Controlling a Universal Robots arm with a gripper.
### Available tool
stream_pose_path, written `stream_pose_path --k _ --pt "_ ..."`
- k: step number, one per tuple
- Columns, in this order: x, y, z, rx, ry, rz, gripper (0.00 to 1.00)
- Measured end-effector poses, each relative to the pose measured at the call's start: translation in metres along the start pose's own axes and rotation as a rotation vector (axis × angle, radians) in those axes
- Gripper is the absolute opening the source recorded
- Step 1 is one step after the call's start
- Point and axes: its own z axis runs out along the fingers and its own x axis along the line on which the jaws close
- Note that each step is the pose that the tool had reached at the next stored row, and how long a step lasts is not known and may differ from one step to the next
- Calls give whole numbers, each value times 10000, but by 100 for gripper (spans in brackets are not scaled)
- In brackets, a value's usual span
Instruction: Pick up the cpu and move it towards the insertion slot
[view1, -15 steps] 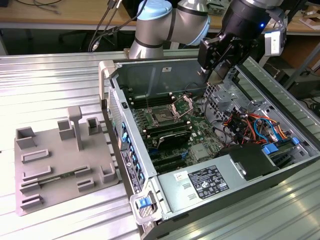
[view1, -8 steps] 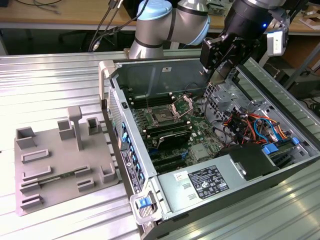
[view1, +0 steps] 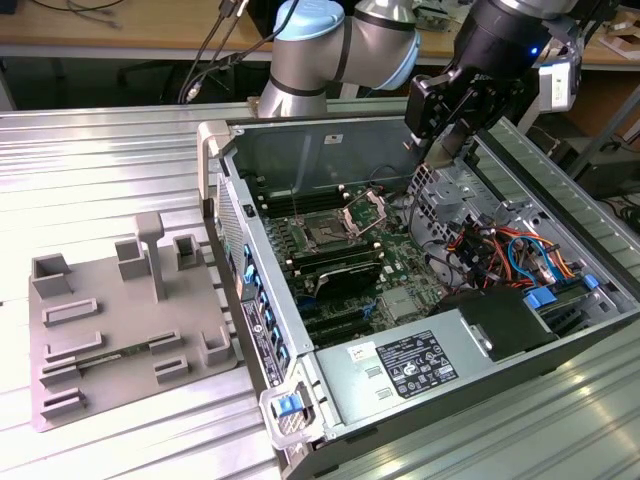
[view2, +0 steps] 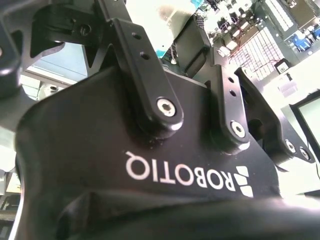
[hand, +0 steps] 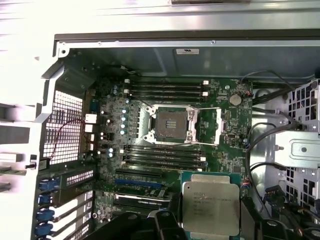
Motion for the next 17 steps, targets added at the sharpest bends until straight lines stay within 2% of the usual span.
stream_pose_path --k 17 --pt "-152 -9 0 0 0 -1 55"
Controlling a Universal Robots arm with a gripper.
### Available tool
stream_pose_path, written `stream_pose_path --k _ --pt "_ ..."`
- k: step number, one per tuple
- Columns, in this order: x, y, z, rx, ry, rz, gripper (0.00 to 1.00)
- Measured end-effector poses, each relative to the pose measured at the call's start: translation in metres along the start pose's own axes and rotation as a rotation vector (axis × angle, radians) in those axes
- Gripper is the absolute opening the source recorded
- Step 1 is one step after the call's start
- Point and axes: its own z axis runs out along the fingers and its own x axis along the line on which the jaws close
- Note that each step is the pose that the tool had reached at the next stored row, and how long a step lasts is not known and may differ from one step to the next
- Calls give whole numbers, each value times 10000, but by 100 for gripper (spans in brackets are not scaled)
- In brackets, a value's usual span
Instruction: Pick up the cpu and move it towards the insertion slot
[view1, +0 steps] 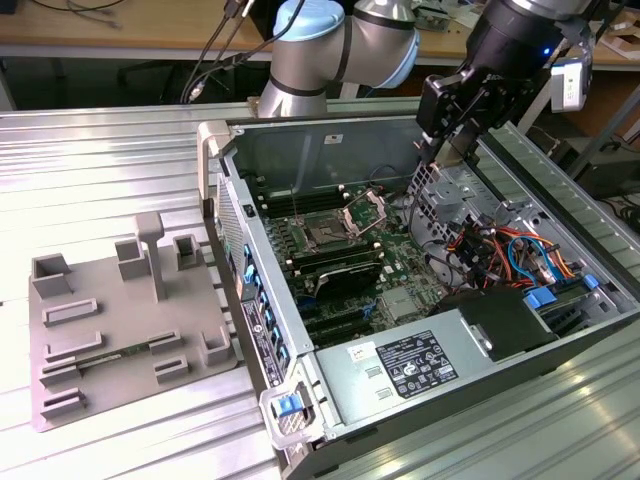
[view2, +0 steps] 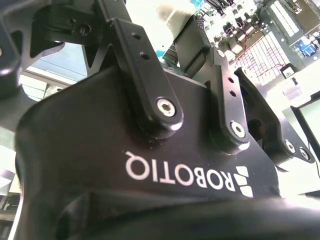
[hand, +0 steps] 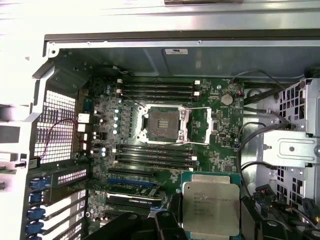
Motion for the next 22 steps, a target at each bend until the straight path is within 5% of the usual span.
stream_pose_path --k 22 --pt "-194 -12 -1 0 0 0 55"
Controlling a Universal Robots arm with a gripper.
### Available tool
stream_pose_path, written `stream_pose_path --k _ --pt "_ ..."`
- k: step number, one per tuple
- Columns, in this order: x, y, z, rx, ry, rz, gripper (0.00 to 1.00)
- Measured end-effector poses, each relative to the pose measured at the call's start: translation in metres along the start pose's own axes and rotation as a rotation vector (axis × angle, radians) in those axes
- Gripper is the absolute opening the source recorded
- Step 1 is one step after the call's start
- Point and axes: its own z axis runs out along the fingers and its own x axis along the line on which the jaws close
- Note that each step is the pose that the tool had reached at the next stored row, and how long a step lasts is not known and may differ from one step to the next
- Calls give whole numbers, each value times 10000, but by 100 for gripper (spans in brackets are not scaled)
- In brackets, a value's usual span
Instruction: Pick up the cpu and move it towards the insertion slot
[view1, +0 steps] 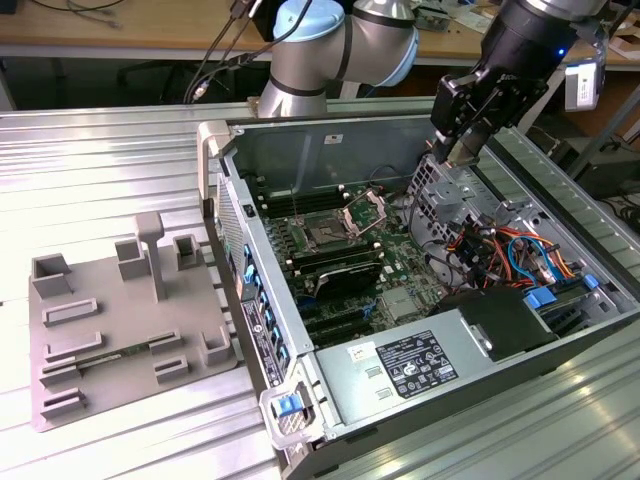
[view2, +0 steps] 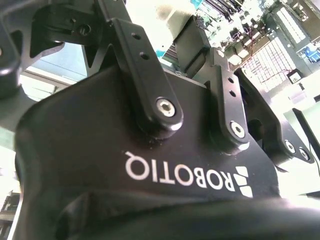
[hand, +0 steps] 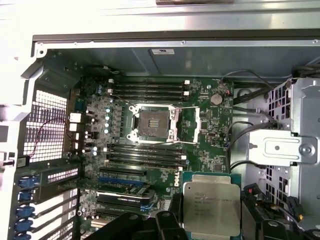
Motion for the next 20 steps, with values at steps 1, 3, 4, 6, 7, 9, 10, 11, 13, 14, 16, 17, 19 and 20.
stream_pose_path --k 1,3,4,6,7,9,10,11,13,14,16,17,19,20 --pt "-16 -1 0 0 0 0 55" --pt "-37 -2 0 0 0 1 55" --pt "-48 -3 0 0 0 1 55" --pt "-70 -4 0 0 0 1 55" --pt "-75 -5 0 0 0 1 55" --pt "-94 -6 0 0 0 0 55" --pt "-101 -6 0 0 0 0 55" --pt "-116 -7 -1 0 1 0 55" --pt "-127 -8 0 -1 0 0 55" --pt "-140 -9 -1 0 0 0 55" --pt "-154 -10 0 -1 0 0 55" --pt "-162 -10 -1 0 0 1 55" --pt "-176 -11 -1 0 0 0 55" --pt "-188 -12 -1 0 0 0 55"
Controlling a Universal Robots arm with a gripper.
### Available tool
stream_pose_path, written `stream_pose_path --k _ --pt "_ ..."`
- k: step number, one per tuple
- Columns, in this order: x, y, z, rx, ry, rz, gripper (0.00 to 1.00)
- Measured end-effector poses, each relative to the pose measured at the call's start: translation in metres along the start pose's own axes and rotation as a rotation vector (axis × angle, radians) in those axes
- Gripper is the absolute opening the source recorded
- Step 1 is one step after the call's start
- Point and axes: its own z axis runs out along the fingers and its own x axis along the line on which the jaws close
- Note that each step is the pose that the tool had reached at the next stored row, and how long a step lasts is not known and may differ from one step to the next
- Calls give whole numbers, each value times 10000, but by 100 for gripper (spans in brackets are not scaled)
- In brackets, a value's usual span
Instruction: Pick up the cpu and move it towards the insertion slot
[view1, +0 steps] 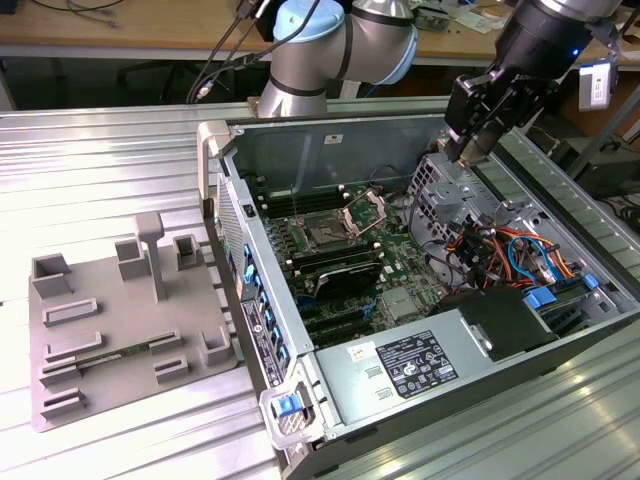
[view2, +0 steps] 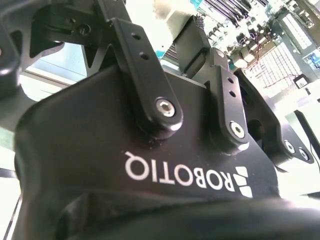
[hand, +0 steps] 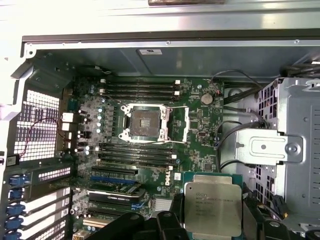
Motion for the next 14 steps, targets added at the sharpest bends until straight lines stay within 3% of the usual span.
stream_pose_path --k 14 --pt "-122 -8 0 0 0 0 55"
